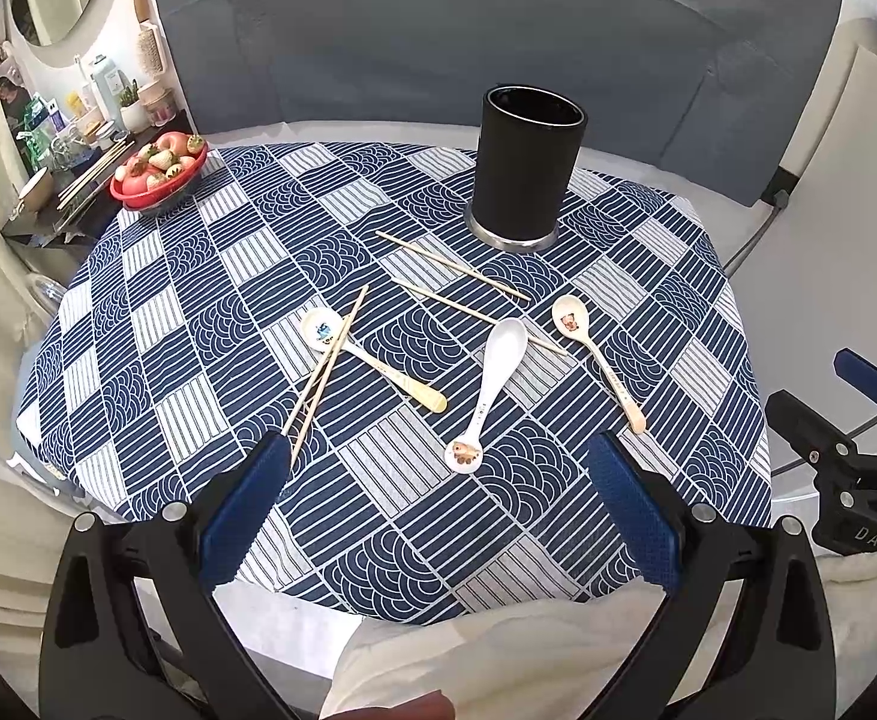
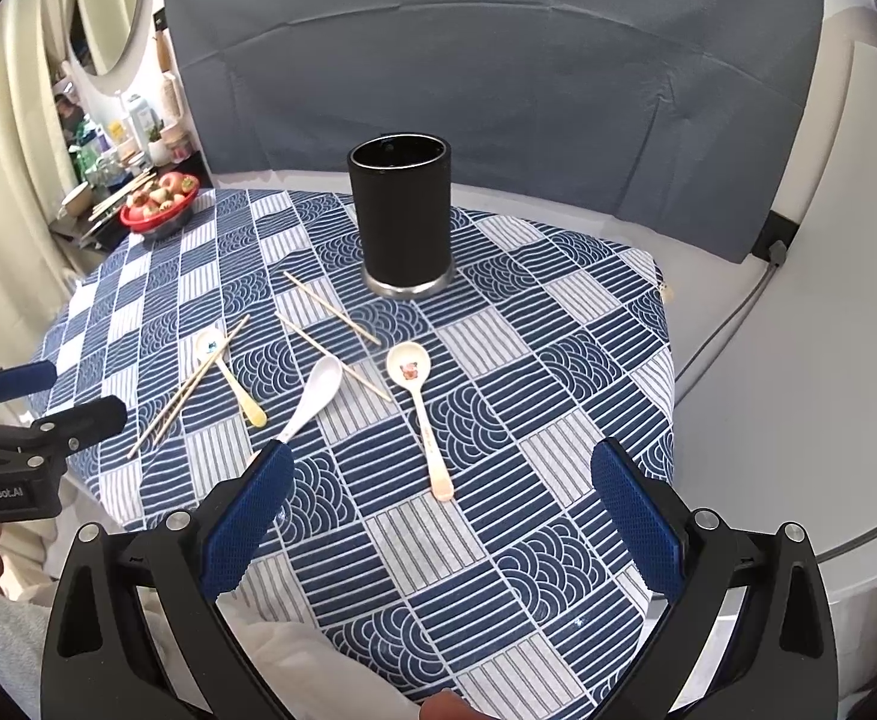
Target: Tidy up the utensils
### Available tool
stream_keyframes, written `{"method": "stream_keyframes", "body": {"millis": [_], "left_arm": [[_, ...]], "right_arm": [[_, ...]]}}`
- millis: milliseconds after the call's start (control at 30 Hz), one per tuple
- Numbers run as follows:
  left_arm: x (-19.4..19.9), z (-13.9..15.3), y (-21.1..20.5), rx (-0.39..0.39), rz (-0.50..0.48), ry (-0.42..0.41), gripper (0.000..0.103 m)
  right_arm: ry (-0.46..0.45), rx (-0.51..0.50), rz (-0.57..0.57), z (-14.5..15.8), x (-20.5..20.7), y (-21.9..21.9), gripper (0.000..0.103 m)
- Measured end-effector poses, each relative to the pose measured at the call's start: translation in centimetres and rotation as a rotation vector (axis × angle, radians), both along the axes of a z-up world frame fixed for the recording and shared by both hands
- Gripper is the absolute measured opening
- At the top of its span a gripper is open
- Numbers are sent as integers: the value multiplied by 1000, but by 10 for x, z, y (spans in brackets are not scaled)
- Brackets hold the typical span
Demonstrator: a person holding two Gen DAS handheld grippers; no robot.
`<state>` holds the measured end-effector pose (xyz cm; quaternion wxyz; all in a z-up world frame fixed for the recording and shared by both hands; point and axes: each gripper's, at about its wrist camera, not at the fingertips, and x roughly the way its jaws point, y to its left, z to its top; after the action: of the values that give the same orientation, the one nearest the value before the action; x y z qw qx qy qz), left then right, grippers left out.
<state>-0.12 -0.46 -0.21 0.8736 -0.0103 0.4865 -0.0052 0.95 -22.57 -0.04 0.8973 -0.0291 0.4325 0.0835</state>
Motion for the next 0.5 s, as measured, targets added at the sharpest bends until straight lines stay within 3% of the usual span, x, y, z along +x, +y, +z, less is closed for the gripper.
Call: {"method": "stream_keyframes", "body": {"millis": [500], "left_arm": [[0, -1, 0, 4, 8, -3, 97]], "right_arm": [[0, -6, 3, -2, 0, 1, 95]]}}
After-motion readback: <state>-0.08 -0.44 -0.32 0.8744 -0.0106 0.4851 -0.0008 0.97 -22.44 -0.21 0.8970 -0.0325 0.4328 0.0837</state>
